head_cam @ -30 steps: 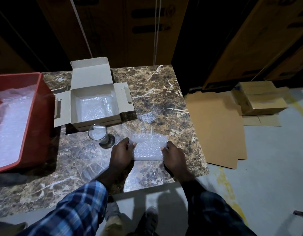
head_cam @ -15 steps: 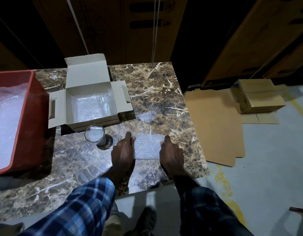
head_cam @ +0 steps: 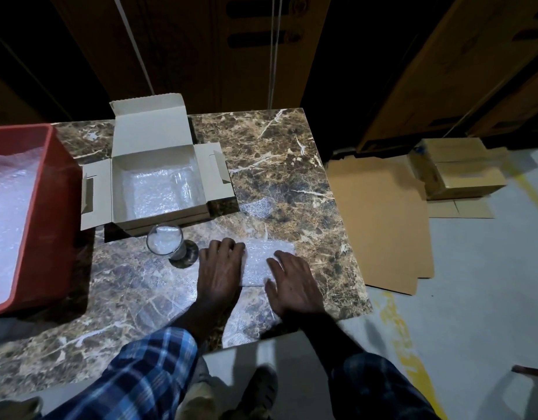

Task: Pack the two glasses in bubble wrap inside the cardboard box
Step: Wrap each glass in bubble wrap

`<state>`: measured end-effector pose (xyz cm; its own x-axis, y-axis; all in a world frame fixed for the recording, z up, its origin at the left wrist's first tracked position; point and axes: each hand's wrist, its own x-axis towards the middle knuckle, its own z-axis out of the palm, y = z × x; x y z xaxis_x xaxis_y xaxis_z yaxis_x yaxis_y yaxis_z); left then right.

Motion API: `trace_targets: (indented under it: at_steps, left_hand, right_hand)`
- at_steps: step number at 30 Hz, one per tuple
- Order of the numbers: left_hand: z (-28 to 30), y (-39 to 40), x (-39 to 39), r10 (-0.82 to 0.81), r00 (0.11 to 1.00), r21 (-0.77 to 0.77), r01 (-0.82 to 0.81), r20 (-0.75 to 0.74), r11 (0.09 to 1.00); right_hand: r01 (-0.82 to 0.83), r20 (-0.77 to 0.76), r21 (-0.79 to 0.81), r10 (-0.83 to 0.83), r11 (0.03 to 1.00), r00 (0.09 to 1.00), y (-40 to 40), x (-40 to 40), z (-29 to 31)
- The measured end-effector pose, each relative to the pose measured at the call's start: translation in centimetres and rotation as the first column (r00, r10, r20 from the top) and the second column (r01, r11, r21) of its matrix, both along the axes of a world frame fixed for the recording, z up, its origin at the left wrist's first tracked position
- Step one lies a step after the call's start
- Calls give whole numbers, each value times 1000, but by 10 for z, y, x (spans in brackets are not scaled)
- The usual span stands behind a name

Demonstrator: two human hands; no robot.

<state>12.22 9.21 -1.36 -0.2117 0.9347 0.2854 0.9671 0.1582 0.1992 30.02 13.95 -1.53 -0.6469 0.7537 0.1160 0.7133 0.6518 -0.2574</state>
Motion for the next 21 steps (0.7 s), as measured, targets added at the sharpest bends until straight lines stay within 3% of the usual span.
trace_targets:
  at_steps: [4, 7, 14, 18, 21]
  left_hand:
    - [-7, -22, -3, -340, 936, 35, 338, 92, 940]
    - [-20, -35, -11, -404, 903, -45, 413, 145, 909]
    - [-18, -32, -16, -357, 919, 35, 357, 164, 934]
    - [11, -25, -15, -205, 883, 50, 203, 422, 978]
    - [20, -20, -15, -39, 767, -4, 54, 641, 999]
  right_hand:
    - [-21, 8, 12, 21, 1000, 1000, -6, 9, -8]
    - [-1, -1, -2, 1, 1000, 1000, -4, 5, -11]
    - [11, -135, -18, -13, 1000, 991, -7, 3, -8]
    - [110, -249, -268, -180, 957, 952, 2, 1, 12]
    - [165, -306, -425, -313, 890, 899, 10, 2, 20]
